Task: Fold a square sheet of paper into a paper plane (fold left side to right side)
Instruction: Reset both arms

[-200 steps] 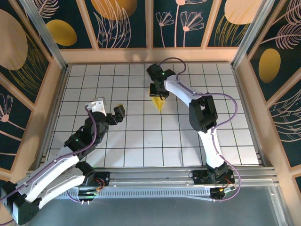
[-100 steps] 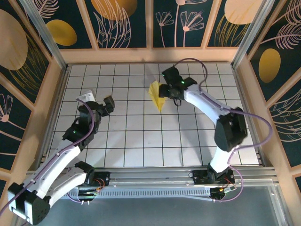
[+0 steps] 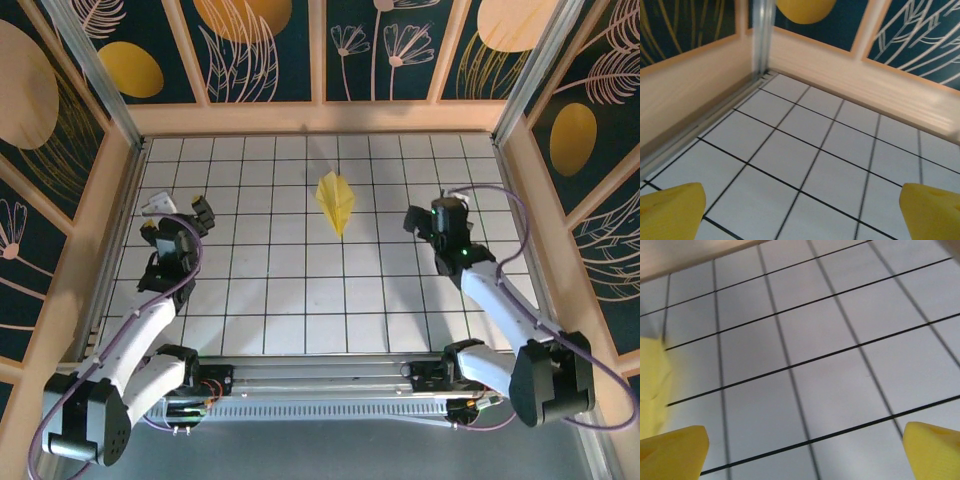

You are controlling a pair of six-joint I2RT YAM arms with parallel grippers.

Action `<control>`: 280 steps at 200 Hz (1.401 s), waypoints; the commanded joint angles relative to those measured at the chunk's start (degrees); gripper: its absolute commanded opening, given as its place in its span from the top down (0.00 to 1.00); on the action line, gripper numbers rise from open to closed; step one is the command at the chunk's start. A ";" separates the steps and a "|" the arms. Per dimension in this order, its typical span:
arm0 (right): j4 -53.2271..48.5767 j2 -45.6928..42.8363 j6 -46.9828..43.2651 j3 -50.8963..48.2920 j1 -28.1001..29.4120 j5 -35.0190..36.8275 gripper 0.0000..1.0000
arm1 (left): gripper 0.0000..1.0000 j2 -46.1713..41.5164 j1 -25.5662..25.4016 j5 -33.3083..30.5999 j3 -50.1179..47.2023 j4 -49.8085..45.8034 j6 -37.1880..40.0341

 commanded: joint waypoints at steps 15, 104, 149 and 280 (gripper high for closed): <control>19.01 -4.20 -5.31 -10.17 -7.03 -0.36 0.01 | 0.01 2.68 1.24 -8.13 -4.90 17.00 6.98; 51.39 10.38 -14.69 -21.80 -12.34 -7.38 0.01 | 0.01 14.91 2.73 -8.76 -9.64 29.47 14.17; 65.38 15.00 -18.29 -23.57 -12.57 -10.71 0.01 | 0.01 17.41 3.14 -7.67 -11.04 32.37 14.83; 82.53 27.66 -15.61 -24.46 -17.18 -19.48 0.01 | 0.01 18.00 3.46 -5.84 -10.53 31.11 14.27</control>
